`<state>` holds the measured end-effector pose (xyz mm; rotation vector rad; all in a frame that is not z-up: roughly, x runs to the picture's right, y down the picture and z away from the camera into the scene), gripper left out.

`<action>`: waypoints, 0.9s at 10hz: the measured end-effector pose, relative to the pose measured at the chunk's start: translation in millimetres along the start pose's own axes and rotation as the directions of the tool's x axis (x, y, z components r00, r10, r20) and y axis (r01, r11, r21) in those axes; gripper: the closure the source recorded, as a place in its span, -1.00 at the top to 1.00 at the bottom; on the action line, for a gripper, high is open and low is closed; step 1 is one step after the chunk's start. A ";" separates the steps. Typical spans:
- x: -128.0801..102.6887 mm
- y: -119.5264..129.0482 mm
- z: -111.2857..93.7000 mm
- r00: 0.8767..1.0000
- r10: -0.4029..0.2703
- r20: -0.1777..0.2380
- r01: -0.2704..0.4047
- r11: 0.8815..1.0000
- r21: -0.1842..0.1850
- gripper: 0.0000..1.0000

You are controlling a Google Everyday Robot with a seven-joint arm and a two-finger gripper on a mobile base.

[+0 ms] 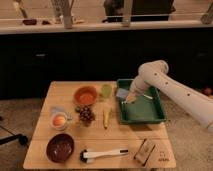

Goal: Place sponge in tray

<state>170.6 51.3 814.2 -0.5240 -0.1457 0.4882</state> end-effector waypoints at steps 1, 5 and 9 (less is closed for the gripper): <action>13.3 -1.6 -5.6 1.000 0.006 0.003 -0.006 1.000 -0.004 -1.00; 51.0 -13.3 -10.8 0.999 0.042 0.011 -0.041 0.998 -0.044 -1.00; 52.9 -16.6 4.4 0.999 0.047 0.017 -0.045 0.996 -0.077 -1.00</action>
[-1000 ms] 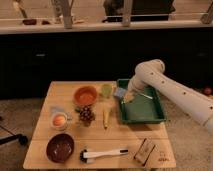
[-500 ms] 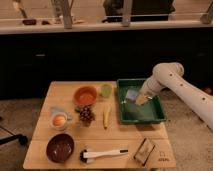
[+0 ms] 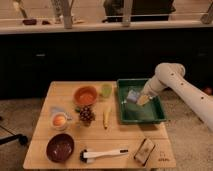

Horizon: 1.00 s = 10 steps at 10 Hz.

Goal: Place sponge in tray

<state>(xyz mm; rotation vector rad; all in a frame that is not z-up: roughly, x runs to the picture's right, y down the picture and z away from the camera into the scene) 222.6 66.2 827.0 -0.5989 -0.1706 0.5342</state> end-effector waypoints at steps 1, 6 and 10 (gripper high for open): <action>1.2 -0.6 1.5 1.000 -0.002 0.003 0.002 1.000 -0.004 -1.00; 8.4 -5.9 3.2 0.999 -0.007 0.039 0.009 0.999 -0.047 -0.55; 8.0 -11.8 3.6 0.998 -0.013 0.059 0.017 0.997 -0.080 0.26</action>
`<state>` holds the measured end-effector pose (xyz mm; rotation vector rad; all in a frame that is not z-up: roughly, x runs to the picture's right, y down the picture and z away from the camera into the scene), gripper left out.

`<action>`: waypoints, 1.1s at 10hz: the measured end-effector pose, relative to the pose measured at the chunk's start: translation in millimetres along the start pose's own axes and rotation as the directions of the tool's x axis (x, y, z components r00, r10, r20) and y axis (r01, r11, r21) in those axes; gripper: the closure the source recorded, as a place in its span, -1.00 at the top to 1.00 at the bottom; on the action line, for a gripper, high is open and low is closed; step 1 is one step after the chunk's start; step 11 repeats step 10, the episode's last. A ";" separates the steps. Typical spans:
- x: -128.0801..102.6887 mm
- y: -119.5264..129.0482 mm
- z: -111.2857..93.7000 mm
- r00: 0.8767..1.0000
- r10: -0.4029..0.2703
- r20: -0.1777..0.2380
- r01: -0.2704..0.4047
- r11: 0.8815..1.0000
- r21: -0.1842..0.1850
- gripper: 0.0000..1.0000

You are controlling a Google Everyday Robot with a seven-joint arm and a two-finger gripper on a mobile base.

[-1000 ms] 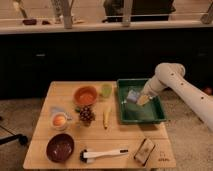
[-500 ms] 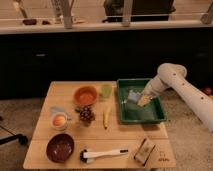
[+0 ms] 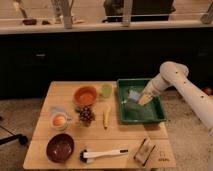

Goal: Place sponge in tray

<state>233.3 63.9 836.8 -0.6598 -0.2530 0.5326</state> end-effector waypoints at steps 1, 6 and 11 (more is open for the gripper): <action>-1.8 -1.1 0.3 1.000 -0.004 0.003 0.004 1.000 -0.005 0.45; -3.6 -3.2 -0.3 1.000 -0.014 0.021 0.014 1.000 -0.020 0.60; -3.6 -2.2 -1.4 0.999 -0.018 0.032 0.019 1.000 -0.024 0.60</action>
